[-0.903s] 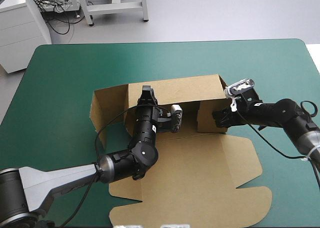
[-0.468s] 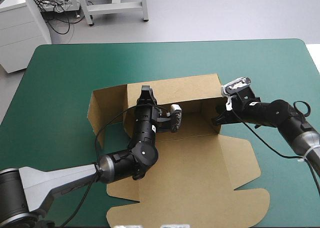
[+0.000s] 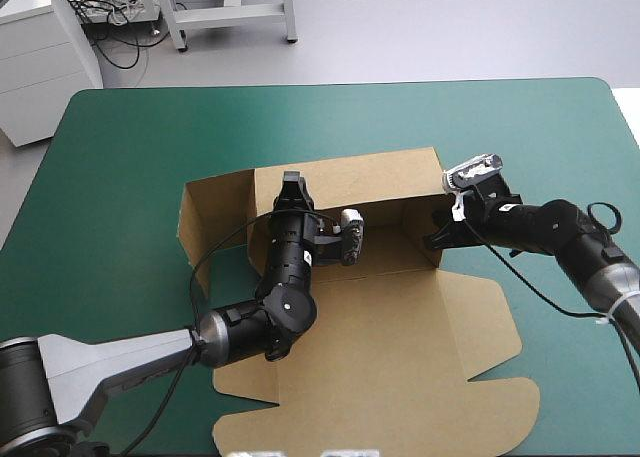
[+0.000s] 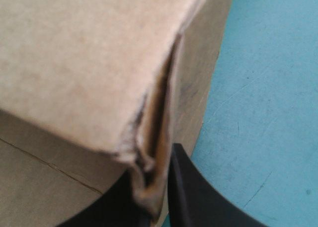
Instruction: Fold the box
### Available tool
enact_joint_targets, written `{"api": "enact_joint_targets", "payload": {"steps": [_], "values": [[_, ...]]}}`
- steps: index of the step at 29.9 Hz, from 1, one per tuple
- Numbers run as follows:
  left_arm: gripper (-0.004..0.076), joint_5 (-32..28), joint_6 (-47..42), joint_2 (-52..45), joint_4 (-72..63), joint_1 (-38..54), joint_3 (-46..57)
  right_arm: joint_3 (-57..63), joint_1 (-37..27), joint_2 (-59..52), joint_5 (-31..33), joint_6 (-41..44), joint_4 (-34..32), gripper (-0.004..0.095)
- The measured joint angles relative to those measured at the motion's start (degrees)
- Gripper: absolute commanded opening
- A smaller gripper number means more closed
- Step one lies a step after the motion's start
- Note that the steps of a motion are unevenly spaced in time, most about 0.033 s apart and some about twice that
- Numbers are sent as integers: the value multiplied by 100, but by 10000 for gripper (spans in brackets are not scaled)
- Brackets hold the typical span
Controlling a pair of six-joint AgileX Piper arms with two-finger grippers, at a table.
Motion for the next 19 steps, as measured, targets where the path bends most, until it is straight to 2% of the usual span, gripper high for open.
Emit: {"api": "enact_joint_targets", "payload": {"steps": [4, 6, 13, 19], "values": [[350, -154, 24, 6, -18, 0, 0, 4, 17, 0, -116, 71, 10, -18], [405, -248, 17, 11, -18, 0, 0, 11, 38, 0, -186, 82, 19, -18], [401, -370, -214, 18, -8, 0, 0, 22, 55, 5, -444, 82, 114, -18], [400, 136, -253, 18, -42, -325, 0, 29, 55, 18, -935, 77, 280, -18]]}}
